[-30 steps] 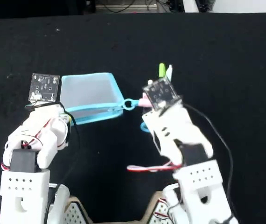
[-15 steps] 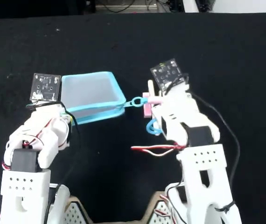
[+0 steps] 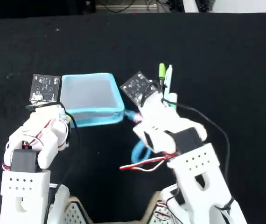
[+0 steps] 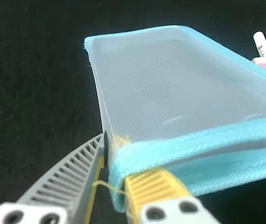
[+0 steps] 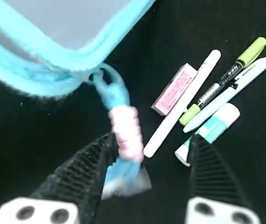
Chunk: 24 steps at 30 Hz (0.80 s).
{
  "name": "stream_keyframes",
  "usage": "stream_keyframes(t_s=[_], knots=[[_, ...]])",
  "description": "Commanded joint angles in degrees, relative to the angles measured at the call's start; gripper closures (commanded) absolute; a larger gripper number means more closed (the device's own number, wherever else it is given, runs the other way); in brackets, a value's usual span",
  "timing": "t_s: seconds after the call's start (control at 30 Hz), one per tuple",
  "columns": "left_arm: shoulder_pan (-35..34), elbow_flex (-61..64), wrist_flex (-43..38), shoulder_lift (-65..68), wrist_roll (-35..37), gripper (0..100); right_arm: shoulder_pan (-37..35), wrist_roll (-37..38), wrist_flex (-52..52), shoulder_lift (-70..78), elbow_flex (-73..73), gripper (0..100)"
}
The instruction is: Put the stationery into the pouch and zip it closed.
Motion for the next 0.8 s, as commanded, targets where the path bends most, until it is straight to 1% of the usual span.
stream_keyframes(t_s=[0.0,0.1,0.17,0.23,0.3,0.4,0.47,0.5,0.6,0.77], knots=[[0.22,-0.22,-0.79,0.53,0.26,97,-1.23,0.00,2.29,-0.22,-4.62,77.6],[0.22,-0.13,-0.79,0.53,0.26,97,-0.88,0.00,2.29,-0.22,-4.62,77.8],[0.22,-0.13,-0.79,0.53,0.26,97,0.26,-1.32,1.58,0.13,-4.88,77.9],[0.22,-0.13,-0.79,0.53,0.26,97,3.78,-4.84,-1.58,0.31,-4.35,77.9],[0.22,-0.13,-0.79,0.53,0.35,97,8.97,-8.00,-4.92,1.01,-3.38,78.3],[0.22,-0.04,-0.79,0.53,0.35,97,14.95,-10.90,-9.14,4.70,-3.12,84.7],[0.22,-0.04,-0.79,0.53,0.35,97,17.05,-12.13,-11.16,8.84,-3.74,89.1],[0.22,-0.04,-0.70,0.53,0.35,97,17.41,-12.66,-11.69,11.38,-4.53,90.0],[0.22,-0.04,-0.70,0.53,0.35,97,17.14,-13.54,-11.69,20.00,-7.78,87.9],[0.22,-0.04,-0.70,0.53,0.26,97,13.54,-16.53,-12.31,33.89,-14.20,85.2]])
